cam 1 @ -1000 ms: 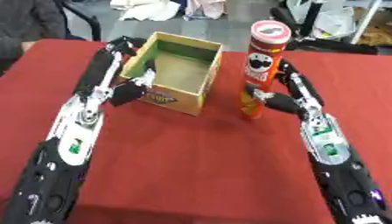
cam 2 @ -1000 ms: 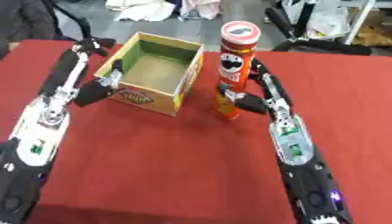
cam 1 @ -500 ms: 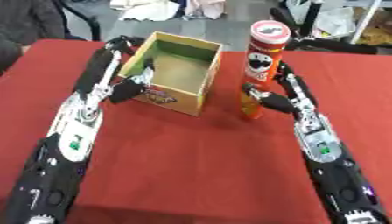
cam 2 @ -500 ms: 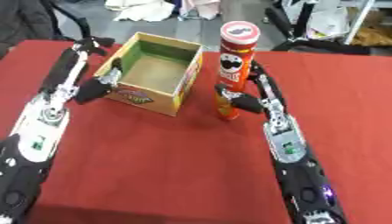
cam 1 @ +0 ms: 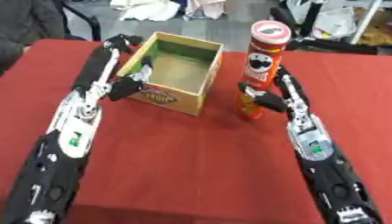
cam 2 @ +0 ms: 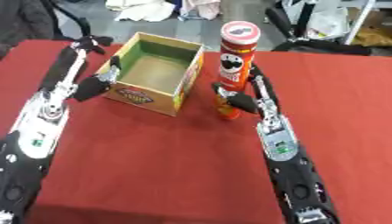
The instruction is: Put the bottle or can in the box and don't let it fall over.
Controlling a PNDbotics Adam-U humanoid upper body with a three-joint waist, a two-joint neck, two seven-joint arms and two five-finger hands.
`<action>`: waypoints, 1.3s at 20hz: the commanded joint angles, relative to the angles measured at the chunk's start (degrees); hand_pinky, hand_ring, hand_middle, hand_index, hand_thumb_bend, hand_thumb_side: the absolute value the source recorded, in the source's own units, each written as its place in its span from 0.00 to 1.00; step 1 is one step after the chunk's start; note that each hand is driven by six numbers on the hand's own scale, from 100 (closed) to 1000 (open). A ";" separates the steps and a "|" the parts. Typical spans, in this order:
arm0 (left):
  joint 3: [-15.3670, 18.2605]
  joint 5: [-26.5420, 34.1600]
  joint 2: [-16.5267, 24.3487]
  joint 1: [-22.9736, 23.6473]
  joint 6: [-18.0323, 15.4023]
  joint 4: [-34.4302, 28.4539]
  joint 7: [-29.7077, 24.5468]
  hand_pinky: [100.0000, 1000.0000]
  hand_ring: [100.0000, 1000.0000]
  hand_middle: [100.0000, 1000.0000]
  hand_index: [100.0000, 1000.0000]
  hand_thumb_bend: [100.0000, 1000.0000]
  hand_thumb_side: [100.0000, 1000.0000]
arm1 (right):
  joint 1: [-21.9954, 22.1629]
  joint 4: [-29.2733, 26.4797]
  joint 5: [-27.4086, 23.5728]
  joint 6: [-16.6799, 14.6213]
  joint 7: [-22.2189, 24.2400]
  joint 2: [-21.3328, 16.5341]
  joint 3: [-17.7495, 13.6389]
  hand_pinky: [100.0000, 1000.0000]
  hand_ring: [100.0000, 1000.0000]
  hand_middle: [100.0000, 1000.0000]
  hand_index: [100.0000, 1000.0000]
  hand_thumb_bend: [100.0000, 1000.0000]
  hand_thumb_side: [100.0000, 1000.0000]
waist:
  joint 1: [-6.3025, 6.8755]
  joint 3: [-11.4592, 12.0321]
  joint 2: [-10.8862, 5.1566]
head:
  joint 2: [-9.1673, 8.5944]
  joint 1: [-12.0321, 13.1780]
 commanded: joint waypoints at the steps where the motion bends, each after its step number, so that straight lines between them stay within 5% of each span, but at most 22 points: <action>1: 0.83 0.25 1.09 -1.66 -0.06 -0.37 0.37 0.84 0.67 0.69 0.84 0.00 0.62 | -1.65 -0.11 -0.01 0.23 -0.94 0.25 -0.37 1.00 0.85 0.86 1.00 0.48 0.23 | 0.06 0.11 -0.54 | -0.40 -0.32; 10: 1.59 0.51 1.38 -2.26 0.21 -0.26 0.26 0.84 0.68 0.69 0.83 0.00 0.62 | -2.55 1.10 -1.18 0.88 -1.97 1.26 -0.51 1.00 0.86 0.87 1.00 0.44 0.22 | 0.08 0.39 -0.55 | -0.59 -0.65; 13: 1.60 0.77 1.71 -2.20 0.11 -0.39 -0.05 0.85 0.74 0.76 0.88 0.00 0.64 | -2.75 1.91 -2.21 1.17 -0.96 1.48 -0.48 1.00 0.86 0.87 1.00 0.38 0.14 | 0.08 0.40 -0.55 | -0.81 -0.71; 16: 1.62 1.35 1.76 -1.44 0.04 -1.32 0.43 0.87 0.78 0.80 0.88 0.00 0.64 | -2.88 2.91 -4.38 2.07 -0.50 1.63 -0.97 1.00 0.85 0.87 0.99 0.35 0.17 | 0.06 0.54 -0.49 | -1.03 -0.91; 22: 2.66 6.05 1.86 2.47 1.29 -6.76 3.66 0.87 0.79 0.79 0.87 0.00 0.63 | -2.99 4.76 -7.56 3.45 -2.78 1.25 -1.58 0.99 0.84 0.85 0.87 0.28 0.17 | 0.01 1.04 -0.38 | -1.20 -1.41; 26: 3.17 9.91 2.60 5.63 2.01 -11.33 4.17 0.88 0.79 0.77 0.87 0.00 0.64 | -2.97 5.69 -9.19 4.36 -5.79 0.98 -1.78 0.98 0.84 0.84 0.66 0.05 0.05 | 0.10 1.48 -0.40 | -1.24 -1.60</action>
